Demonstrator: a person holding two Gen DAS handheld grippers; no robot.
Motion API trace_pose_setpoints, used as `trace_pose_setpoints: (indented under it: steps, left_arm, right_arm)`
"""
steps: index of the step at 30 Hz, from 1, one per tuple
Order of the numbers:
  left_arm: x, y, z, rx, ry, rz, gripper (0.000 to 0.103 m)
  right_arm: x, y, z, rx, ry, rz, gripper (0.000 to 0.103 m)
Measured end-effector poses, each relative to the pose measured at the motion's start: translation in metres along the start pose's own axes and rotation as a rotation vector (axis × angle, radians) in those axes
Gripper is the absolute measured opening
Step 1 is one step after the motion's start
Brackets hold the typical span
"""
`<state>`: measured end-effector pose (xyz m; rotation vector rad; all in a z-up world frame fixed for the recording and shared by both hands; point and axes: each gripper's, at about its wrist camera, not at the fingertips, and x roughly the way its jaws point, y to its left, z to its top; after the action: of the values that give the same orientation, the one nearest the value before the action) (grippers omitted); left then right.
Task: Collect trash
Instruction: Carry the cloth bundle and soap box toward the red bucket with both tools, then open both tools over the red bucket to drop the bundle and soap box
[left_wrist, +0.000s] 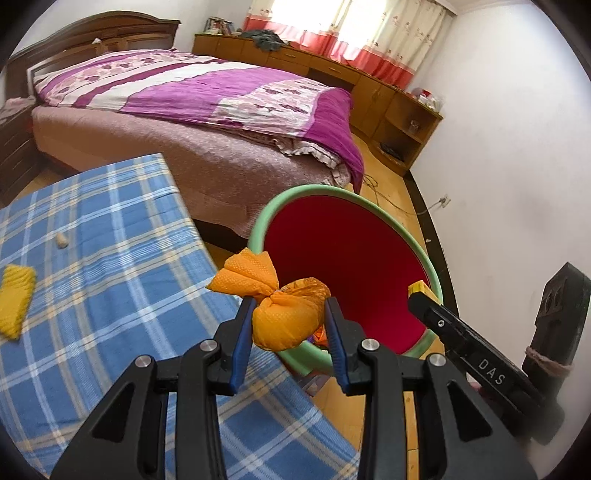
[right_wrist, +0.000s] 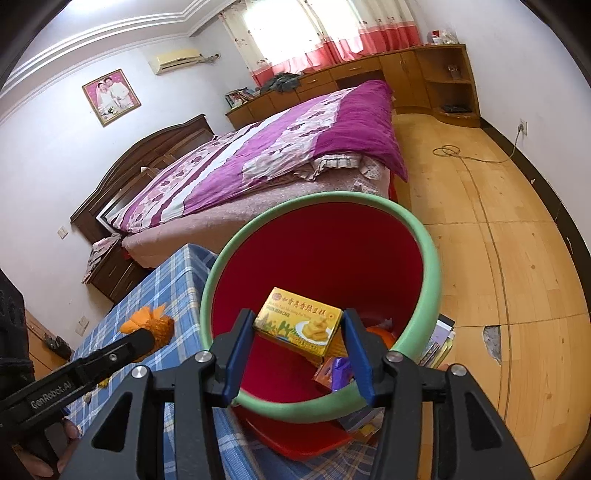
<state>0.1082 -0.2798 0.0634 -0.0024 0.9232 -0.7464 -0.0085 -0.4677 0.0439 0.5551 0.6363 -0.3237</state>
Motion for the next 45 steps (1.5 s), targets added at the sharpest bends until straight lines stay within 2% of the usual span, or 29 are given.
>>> trace_pose_setpoints:
  steps: [3,7,17,19,21,24,32,45]
  left_arm:
    - [0.009,-0.006,0.002,0.023,0.014,-0.003,0.037]
    - [0.02,-0.012,0.004,0.039,0.025,-0.013,0.037]
    - [0.047,-0.027,0.005,0.076,0.063,-0.017,0.038]
    - [0.051,-0.029,0.005,0.077,0.075,-0.021,0.041]
    - [0.055,-0.03,0.004,0.076,0.083,-0.026,0.049]
    - [0.055,-0.031,0.003,0.082,0.082,-0.019,0.051]
    - [0.043,-0.026,0.001,0.073,0.064,-0.004,0.051]
    - [-0.001,0.018,-0.008,-0.007,0.015,0.055,0.051]
  right_arm:
    - [0.001,-0.006,0.005,0.008,-0.009,-0.001,0.053]
    - [0.0,-0.013,0.007,0.026,-0.017,-0.001,0.061]
    - [-0.005,-0.028,0.009,0.07,-0.037,0.007,0.062]
    - [-0.005,-0.03,0.009,0.077,-0.038,0.007,0.062]
    - [-0.004,-0.031,0.01,0.082,-0.039,0.008,0.062]
    - [-0.005,-0.033,0.009,0.086,-0.041,0.009,0.062]
    - [-0.007,-0.03,0.006,0.086,-0.035,0.015,0.064]
    - [-0.02,-0.009,-0.005,0.067,-0.023,0.033,0.068]
